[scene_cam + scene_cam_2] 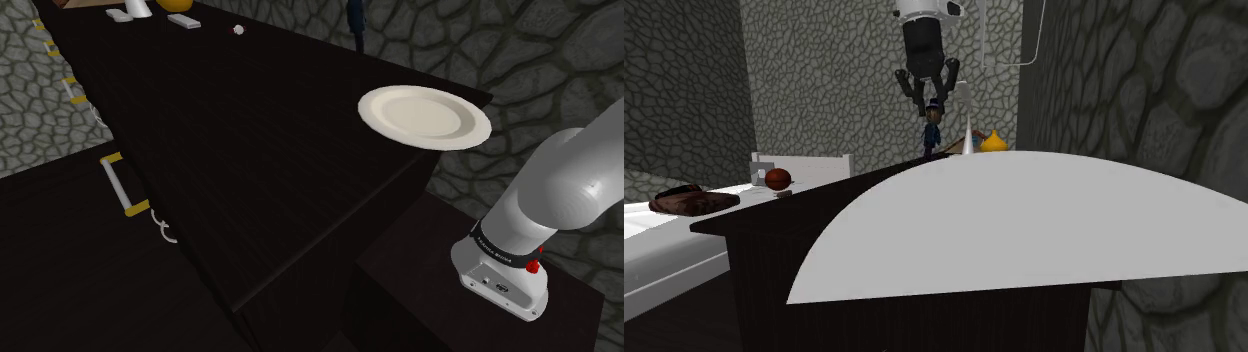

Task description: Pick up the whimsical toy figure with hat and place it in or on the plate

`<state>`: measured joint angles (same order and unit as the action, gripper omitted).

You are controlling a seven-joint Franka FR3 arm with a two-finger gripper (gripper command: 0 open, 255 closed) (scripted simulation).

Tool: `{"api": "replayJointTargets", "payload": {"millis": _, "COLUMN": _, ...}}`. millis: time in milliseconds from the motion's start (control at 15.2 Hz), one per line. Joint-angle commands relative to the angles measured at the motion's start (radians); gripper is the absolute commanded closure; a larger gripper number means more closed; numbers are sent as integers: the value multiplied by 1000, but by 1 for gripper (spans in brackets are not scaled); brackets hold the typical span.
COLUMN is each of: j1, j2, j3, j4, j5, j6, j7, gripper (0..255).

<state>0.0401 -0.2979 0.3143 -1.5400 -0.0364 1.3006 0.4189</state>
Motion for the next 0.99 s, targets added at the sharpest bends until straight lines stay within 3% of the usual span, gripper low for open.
{"api": "replayJointTargets", "payload": {"millis": 0, "j1": 5, "j2": -71, "j3": -11, "j4": -45, "j5": 19, "j6": -23, "j7": -7, "gripper": 255}}
{"api": "replayJointTargets", "payload": {"millis": 726, "j1": 42, "j2": -413, "j3": -99, "j4": -199, "j5": 58, "j6": -204, "j7": -72, "gripper": 255}}
{"api": "replayJointTargets", "payload": {"millis": 924, "j1": 48, "j2": -446, "j3": -101, "j4": -269, "j5": 62, "j6": -167, "j7": -72, "gripper": 255}}
